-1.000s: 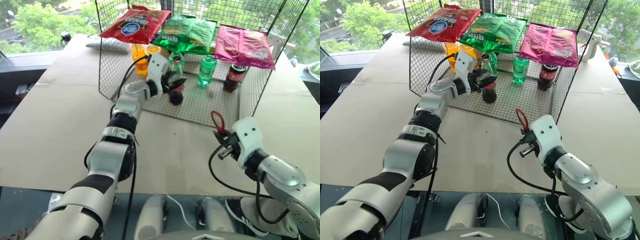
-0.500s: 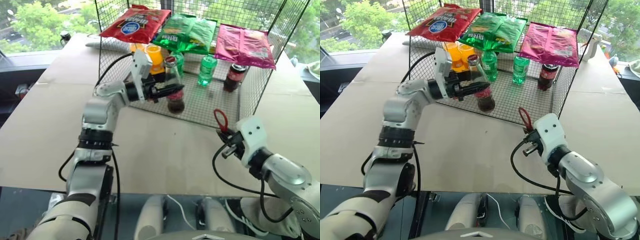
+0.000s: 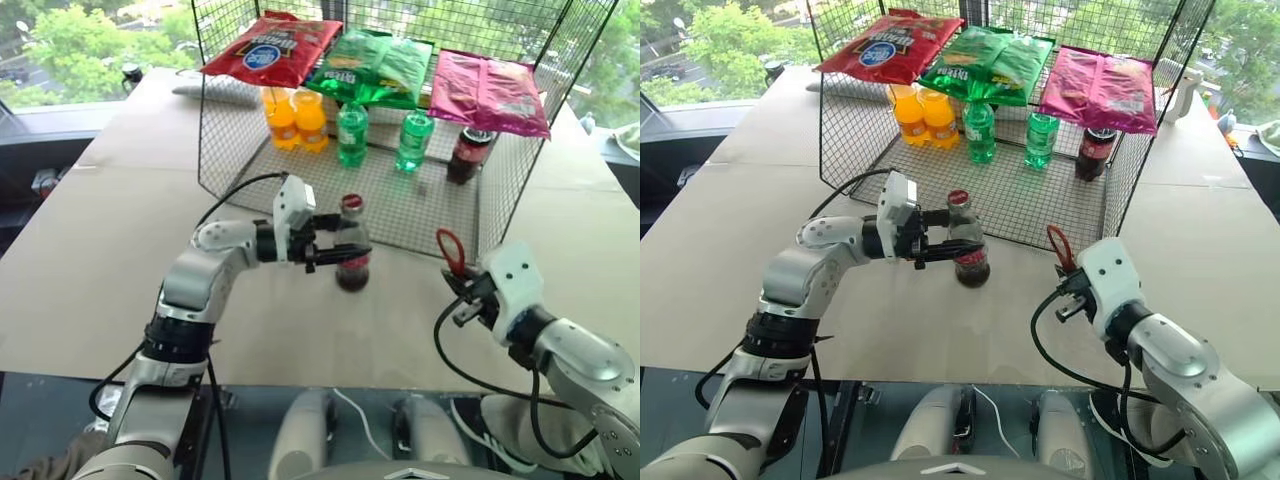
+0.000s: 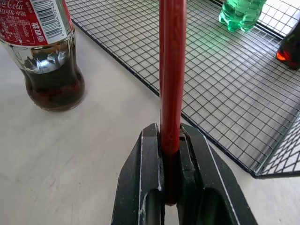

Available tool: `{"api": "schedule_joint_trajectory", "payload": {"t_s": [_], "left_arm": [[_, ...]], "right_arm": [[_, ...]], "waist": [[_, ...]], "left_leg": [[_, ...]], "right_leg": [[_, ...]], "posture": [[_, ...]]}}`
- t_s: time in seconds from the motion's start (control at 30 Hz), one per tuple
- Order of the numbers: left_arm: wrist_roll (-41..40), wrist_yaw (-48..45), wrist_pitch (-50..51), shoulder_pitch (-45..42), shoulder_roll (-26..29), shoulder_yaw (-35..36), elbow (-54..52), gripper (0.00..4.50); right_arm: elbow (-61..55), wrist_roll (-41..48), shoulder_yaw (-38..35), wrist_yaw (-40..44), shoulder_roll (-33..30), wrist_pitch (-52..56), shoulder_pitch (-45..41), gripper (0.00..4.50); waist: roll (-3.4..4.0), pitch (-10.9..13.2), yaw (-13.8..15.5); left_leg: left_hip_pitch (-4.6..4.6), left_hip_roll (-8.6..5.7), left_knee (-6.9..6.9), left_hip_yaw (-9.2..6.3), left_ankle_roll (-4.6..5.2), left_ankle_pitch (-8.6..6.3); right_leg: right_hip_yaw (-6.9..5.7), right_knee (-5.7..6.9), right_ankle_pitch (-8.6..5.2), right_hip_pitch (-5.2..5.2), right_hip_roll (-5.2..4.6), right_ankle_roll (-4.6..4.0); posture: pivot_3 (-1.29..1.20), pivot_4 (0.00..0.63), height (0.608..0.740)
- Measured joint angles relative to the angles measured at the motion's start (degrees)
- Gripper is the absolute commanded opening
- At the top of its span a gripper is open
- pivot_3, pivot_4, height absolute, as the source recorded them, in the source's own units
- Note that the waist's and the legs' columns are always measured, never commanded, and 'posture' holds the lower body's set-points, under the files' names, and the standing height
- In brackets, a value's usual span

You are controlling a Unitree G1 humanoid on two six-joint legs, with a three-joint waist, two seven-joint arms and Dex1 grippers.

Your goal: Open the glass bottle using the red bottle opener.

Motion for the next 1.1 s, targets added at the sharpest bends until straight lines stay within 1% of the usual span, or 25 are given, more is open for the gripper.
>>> {"api": "schedule_joint_trajectory", "payload": {"t_s": [0.07, 0.13, 0.17, 0.2, 0.23, 0.6, 1.1], "left_arm": [[0.44, -0.13, -1.38, 0.27, -0.06, -0.08, 0.05, 2.25], [0.41, -0.35, -1.92, 0.38, -0.19, -0.08, 0.32, 3.27], [0.36, -0.37, -2.28, 0.41, -0.32, -0.07, 0.36, 3.62], [0.28, -0.39, -2.66, 0.41, -0.41, -0.05, 0.36, 4.11], [0.24, -0.44, -2.97, 0.41, -0.41, -0.05, 0.36, 4.41], [-1.09, -0.94, -3.15, 0.41, 0.49, 0.53, 0.35, 4.41], [-4.40, -0.79, -1.54, 0.41, 1.17, 1.31, -0.98, 4.41]], "right_arm": [[0.00, -0.25, 0.00, 0.01, 0.07, -0.10, 0.31, 0.00], [0.00, -0.62, 0.04, 0.04, 0.14, -0.26, 0.49, 0.00], [0.00, -0.77, 0.05, 0.05, 0.20, -0.45, 0.62, 0.00], [0.00, -0.95, 0.11, 0.06, 0.27, -0.63, 0.76, 0.00], [0.00, -1.08, 0.16, 0.06, 0.34, -0.80, 0.91, 0.00], [0.02, -2.22, 0.97, 0.20, 0.60, -1.88, 1.62, 0.00], [0.16, -2.93, 1.21, 2.45, 0.43, -2.33, -0.70, 0.00]], "waist": [[0.00, 0.00, -0.01], [0.00, 0.00, 0.01], [0.00, 0.00, 0.02], [0.00, 0.00, 0.01], [0.00, 0.00, 0.00], [0.01, -0.01, -0.01], [0.01, -0.01, -0.01]], "left_leg": [[0.00, 0.01, 0.00, -0.01, 0.00, 0.00], [0.01, 0.01, 0.00, -0.01, 0.00, 0.00], [0.01, 0.00, 0.00, -0.01, 0.00, 0.00], [0.01, 0.00, 0.00, 0.00, 0.00, 0.00], [0.01, 0.00, 0.00, 0.00, 0.00, 0.00], [0.05, 0.00, 0.00, 0.01, 0.00, 0.00], [0.06, 0.00, 0.00, 0.02, 0.00, 0.00]], "right_leg": [[0.00, 0.01, 0.00, 0.00, 0.01, 0.00], [-0.01, 0.02, 0.00, 0.00, 0.01, 0.00], [-0.01, 0.02, 0.00, 0.00, 0.01, 0.00], [0.00, 0.02, 0.00, 0.00, 0.00, 0.00], [0.01, 0.02, 0.00, 0.00, 0.00, 0.00], [0.01, 0.04, -0.01, 0.01, 0.01, 0.00], [0.01, 0.04, -0.01, 0.01, 0.01, 0.00]], "posture": [[0.00, 0.150, 0.740], [0.00, 0.150, 0.740], [0.00, 0.150, 0.740], [0.00, 0.150, 0.740], [0.00, 0.150, 0.740], [0.00, 0.150, 0.740], [0.00, 0.150, 0.740]]}}
